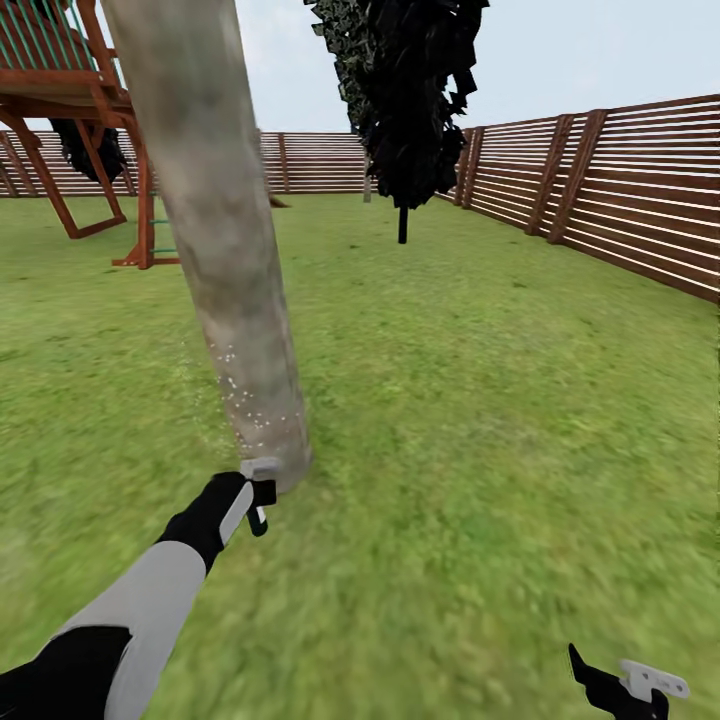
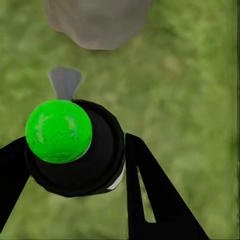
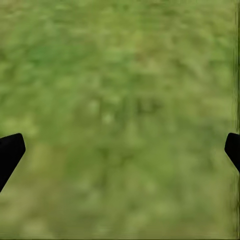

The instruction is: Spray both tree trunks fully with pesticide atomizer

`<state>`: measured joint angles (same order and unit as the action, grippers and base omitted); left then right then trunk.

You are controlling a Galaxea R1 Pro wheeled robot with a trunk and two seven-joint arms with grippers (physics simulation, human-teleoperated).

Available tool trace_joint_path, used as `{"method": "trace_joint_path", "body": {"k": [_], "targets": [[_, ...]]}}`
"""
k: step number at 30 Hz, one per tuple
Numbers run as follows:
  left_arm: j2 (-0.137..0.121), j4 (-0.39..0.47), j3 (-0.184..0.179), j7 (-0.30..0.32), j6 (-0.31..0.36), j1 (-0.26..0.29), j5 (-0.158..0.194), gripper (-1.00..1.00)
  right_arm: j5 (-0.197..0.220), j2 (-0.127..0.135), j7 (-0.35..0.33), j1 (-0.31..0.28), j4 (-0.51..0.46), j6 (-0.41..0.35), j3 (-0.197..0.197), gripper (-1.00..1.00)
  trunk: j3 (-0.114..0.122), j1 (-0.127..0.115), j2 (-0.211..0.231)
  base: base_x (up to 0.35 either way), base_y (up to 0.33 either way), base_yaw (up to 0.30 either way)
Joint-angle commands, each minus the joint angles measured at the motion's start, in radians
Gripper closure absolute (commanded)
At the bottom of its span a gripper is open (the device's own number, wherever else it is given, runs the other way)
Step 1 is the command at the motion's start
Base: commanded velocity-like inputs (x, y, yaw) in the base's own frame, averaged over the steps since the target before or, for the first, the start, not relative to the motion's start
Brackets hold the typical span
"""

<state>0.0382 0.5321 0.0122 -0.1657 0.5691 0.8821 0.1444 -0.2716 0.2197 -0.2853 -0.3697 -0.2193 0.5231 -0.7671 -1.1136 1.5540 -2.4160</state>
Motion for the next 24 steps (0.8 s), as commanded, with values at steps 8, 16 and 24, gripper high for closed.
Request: {"method": "trace_joint_path", "body": {"k": [8, 16, 24], "targets": [[-0.001, 0.002, 0.017, 0.002, 0.0, 0.0, 0.0, 1.0, 0.0, -0.003, 0.0, 0.0, 0.0, 0.0, 0.0, -1.0, 0.0, 0.0, 0.0, 0.0, -0.27, 0.142], [-0.01, 0.0, 0.019, 0.012, 0.002, 0.0, -0.002, 1.0, 0.0, -0.003, 0.0, 0.0, 0.0, 0.0, 0.0, -1.0, 0.0, 0.0, 0.0, 0.0, -0.271, 0.144], [-0.005, 0.002, 0.021, 0.005, 0.002, 0.0, -0.002, 1.0, 0.0, -0.003, 0.0, 0.0, 0.0, 0.0, 0.0, -1.0, 0.0, 0.0, 0.0, 0.0, -0.271, 0.17]]}}
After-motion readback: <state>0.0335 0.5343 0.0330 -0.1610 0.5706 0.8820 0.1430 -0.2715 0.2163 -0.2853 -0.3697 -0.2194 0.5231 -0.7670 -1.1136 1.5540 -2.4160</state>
